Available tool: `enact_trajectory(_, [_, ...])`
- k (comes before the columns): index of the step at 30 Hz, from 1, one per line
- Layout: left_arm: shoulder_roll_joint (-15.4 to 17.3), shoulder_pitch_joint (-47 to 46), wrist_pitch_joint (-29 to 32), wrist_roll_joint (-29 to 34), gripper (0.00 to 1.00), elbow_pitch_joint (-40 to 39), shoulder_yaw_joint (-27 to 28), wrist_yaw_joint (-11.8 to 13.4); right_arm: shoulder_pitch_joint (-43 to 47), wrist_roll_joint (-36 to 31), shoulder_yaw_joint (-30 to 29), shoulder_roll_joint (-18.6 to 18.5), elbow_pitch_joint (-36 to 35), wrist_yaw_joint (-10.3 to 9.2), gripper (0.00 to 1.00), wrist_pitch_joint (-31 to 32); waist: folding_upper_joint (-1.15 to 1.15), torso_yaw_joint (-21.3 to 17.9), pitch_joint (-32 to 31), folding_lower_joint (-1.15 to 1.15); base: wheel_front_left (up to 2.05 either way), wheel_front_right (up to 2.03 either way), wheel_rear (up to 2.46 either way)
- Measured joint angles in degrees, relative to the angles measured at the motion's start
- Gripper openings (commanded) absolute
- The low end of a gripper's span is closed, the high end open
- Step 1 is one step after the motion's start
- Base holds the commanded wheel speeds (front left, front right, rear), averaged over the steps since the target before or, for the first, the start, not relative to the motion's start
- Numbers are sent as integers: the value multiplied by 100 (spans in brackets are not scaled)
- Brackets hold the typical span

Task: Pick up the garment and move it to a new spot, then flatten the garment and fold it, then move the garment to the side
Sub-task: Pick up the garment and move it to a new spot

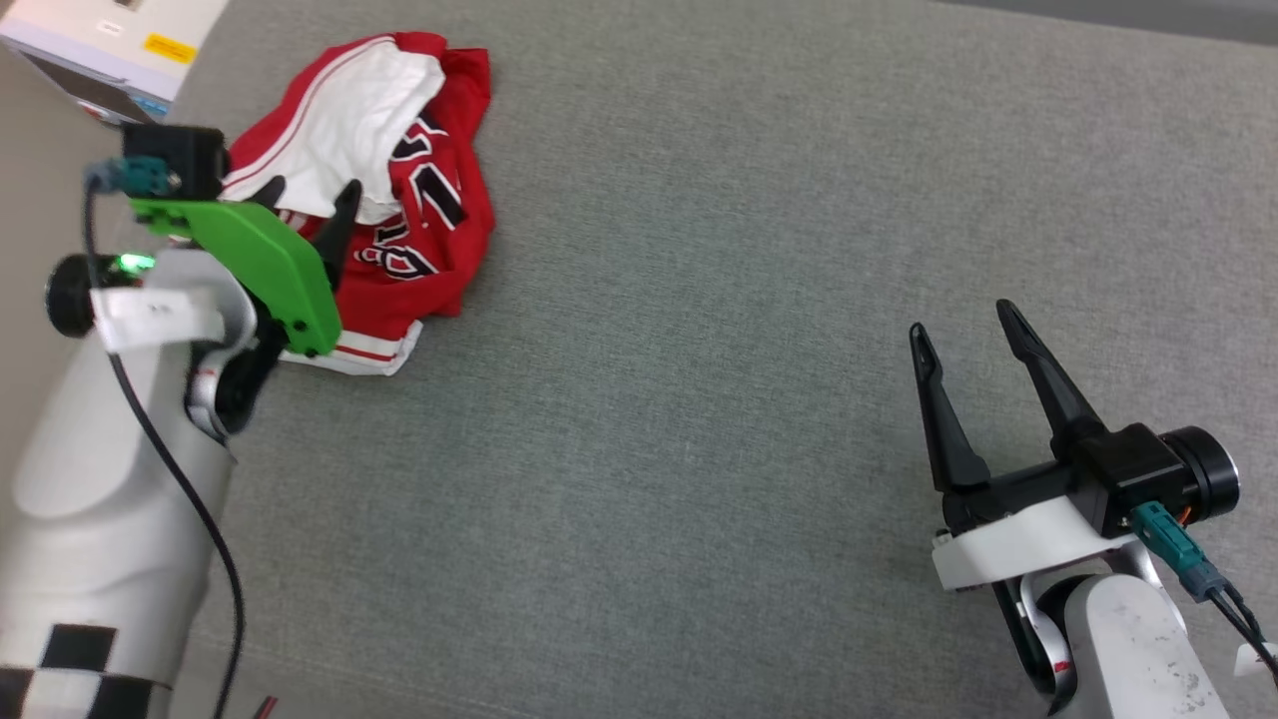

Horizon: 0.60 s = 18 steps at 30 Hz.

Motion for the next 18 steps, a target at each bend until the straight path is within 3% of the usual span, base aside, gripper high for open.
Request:
enact_trajectory(2, [319, -317, 549, -602, 100, 47, -204, 0, -70, -24, -34, 3, -14, 0, 100, 0, 0, -127, 179, 0, 0, 0, 0])
enact_trajectory(7, [998, -833, 1223, -1213, 100, 194, -624, -1, -191, -24, -27, -3, -51, 0, 100, 0, 0, -394, 534, 0, 0, 0, 0])
enact_trajectory(18, [1423, -1194, 1658, -2346, 100, 657, -1102, -1, -385, -25, 49, -1, -47, 0, 100, 0, 0, -895, 1145, 0, 0, 0, 0])
